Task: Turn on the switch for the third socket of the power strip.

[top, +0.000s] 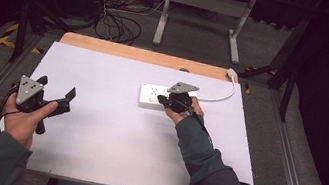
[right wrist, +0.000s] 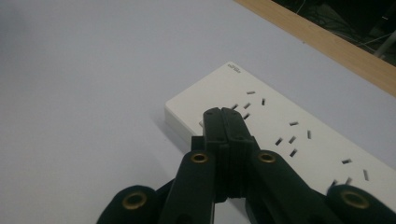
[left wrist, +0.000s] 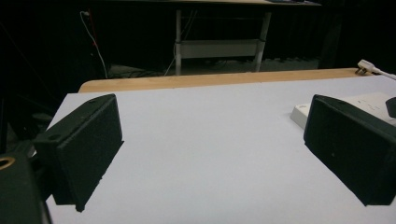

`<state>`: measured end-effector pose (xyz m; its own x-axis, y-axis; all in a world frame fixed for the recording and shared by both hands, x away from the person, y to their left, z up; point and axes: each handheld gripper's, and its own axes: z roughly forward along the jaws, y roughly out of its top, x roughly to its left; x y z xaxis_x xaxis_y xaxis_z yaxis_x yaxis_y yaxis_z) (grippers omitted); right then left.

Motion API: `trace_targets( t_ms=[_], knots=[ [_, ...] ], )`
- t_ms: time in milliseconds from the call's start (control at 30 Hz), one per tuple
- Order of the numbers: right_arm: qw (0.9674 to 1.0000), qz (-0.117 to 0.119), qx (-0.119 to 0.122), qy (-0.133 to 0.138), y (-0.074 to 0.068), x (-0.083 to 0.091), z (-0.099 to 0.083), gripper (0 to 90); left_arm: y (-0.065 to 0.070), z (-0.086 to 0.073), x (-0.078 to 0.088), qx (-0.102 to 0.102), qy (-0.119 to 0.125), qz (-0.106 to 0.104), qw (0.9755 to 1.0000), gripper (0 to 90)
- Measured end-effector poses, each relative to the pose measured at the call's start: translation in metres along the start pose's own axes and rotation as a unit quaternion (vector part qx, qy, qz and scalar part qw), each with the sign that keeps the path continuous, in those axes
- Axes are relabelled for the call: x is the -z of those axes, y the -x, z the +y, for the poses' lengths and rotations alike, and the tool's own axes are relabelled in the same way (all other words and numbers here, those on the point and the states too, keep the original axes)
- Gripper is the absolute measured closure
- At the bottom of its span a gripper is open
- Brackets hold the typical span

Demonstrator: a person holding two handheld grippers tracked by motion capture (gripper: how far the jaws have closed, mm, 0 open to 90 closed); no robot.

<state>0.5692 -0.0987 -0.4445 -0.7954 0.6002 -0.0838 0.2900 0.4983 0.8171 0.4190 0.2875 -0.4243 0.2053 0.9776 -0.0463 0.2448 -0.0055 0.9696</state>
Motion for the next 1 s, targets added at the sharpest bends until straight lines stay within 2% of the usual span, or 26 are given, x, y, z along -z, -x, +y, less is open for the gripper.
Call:
trace_targets(
  t_ms=[633,1000],
  knots=[
    [0.9998,0.002,-0.002,0.019,-0.001,0.032,-0.004,90.0,0.001,0.001,-0.003,-0.002,0.000,-0.005,1.0000,5.1],
    [0.9992,0.000,-0.016,0.037,0.003,0.053,-0.008,90.0,0.002,0.001,-0.004,-0.001,0.001,-0.006,1.0000,5.2]
  ],
)
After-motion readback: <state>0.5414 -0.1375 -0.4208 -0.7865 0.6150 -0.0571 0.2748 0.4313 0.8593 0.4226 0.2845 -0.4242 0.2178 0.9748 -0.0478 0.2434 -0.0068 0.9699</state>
